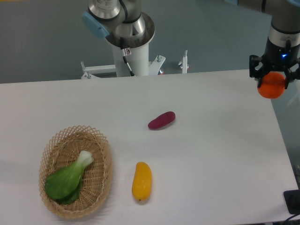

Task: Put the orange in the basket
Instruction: 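Lift the held orange slightly with the gripper, then carry the orange across the table and lower it into the wicker basket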

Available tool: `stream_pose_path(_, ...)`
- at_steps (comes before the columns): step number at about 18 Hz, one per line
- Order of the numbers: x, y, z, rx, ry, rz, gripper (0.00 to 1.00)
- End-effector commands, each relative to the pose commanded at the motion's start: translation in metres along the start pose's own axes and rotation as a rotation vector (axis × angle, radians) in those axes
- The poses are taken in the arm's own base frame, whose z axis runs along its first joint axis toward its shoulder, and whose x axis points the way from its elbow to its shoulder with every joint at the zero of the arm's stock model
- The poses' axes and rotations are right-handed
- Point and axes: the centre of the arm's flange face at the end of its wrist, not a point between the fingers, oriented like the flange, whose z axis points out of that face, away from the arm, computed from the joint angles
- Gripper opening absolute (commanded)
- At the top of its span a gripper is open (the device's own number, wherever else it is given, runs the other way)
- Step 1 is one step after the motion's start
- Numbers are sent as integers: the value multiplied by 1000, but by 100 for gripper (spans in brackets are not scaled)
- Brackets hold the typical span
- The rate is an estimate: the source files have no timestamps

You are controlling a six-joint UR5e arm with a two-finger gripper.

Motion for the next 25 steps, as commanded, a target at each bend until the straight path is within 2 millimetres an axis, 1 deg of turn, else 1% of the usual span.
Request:
stream_pose_path(3, 3, 0, 5, -2, 9, -3, 58)
stream_pose_path(4, 2, -1, 1, 1, 4, -6, 58)
stream_pose_path(7, 7, -5, 6, 10, 19, -9, 58)
stream_pose_path(10, 16, -17, 7, 30, 35, -58, 58)
stream_pose_path(11, 20, -22, 8, 35, 39, -65, 58)
stream_pose_path(12, 26, -32, 10, 41, 42, -83, 58)
stream_pose_path(14, 45, -57, 22, 35, 61, -163, 58)
stream_pose_path(16, 61, -78, 23, 48, 58, -198, 58)
stream_pose_path(19, 96, -116, 22, 83, 47, -254, 58)
stream_pose_path(20, 109, -131, 27, 92, 50, -291, 58)
stream_pose_path(22, 151, -169, 40, 103, 69, -341, 58)
stream_pose_path(23, 169, -181, 43, 104, 79, -357, 58)
stream_pose_path(25, 198, -200, 46, 100, 98, -379, 58)
